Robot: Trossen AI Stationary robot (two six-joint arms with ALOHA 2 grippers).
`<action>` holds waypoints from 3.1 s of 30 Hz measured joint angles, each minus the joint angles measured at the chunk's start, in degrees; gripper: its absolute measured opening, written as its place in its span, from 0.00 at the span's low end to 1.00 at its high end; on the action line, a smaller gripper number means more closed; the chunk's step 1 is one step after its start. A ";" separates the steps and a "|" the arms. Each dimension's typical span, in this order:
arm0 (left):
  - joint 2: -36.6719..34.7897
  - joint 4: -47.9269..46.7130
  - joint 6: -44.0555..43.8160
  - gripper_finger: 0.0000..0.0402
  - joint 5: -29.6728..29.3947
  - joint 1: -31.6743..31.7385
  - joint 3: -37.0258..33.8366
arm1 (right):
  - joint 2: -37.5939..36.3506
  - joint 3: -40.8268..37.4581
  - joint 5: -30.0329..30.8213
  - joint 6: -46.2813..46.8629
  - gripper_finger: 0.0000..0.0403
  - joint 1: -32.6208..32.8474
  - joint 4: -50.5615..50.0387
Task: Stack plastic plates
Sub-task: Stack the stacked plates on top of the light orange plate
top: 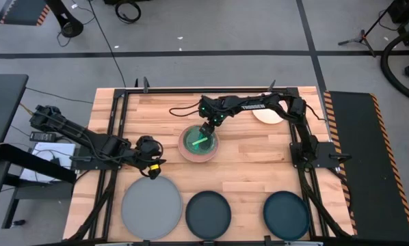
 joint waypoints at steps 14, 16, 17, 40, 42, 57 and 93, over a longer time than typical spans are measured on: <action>0.00 -0.93 -0.01 0.44 0.02 0.00 0.00 | 0.00 1.36 -6.60 4.11 0.41 0.10 1.25; 0.00 -1.70 0.00 0.44 0.01 0.00 0.00 | -0.02 2.53 -6.72 4.13 0.42 0.08 1.10; 0.00 -1.99 0.00 0.44 0.02 0.00 0.00 | -0.02 3.00 -6.64 4.13 0.43 0.10 0.80; 0.02 -3.28 2.80 0.44 -0.67 0.40 0.00 | 2.36 2.82 -4.14 0.75 0.44 4.09 -0.32; 0.00 -3.02 2.58 0.44 0.75 1.28 0.16 | 2.36 2.82 -4.14 1.30 0.43 4.25 -0.74; -0.04 -16.63 18.51 0.44 6.89 9.78 24.66 | 2.21 2.89 -4.66 4.56 0.18 4.20 -5.26; 0.00 -23.75 22.37 0.44 -1.16 10.36 38.38 | -32.32 -7.66 5.42 0.85 0.09 -29.60 -23.08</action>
